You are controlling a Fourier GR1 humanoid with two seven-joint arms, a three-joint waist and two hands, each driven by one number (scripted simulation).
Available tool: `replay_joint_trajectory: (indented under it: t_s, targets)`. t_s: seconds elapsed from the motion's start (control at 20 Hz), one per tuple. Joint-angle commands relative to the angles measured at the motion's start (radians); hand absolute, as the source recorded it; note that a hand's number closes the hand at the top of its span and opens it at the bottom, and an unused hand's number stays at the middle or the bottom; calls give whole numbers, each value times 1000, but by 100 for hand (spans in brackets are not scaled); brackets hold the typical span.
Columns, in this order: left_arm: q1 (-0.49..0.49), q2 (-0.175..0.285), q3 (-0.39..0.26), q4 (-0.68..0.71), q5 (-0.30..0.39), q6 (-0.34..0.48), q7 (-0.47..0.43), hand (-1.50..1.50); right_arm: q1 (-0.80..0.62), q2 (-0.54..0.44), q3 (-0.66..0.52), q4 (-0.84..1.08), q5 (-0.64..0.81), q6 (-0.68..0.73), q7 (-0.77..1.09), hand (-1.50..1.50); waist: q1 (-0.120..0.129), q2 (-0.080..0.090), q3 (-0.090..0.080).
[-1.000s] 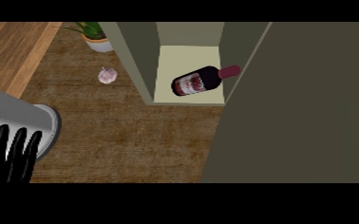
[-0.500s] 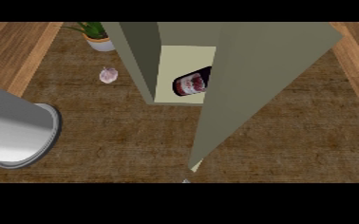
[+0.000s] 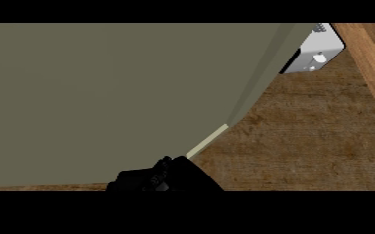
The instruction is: Pick up the wine, place it into the cabinet and close the cabinet
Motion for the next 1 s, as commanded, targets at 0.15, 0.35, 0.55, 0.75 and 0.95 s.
replay_joint_trajectory:
  t_s: [0.15, 0.35, 0.55, 0.75, 0.95]
  targets:
    - [38, 8, 122, 31, 80, -123, 53, -150, -288, 2, -147, 315, -79, -94, -75, 150, 7, 5, 1]
    - [47, -49, 110, 46, 17, -155, 60, -150, -325, 2, -229, 430, -118, -43, -155, 150, -7, 5, 1]
    - [60, -50, 162, 27, 46, -184, 115, -150, -348, -30, -321, 510, -105, 31, -200, 150, -13, 3, 2]
    - [-20, -61, 129, 6, 29, -122, 186, -150, -443, -5, -400, 676, -98, 61, -275, 150, -21, 7, 2]
    - [-104, -90, 33, -21, -29, -45, 245, -150, -442, -46, -471, 767, -124, 125, -367, 150, -29, 8, 2]
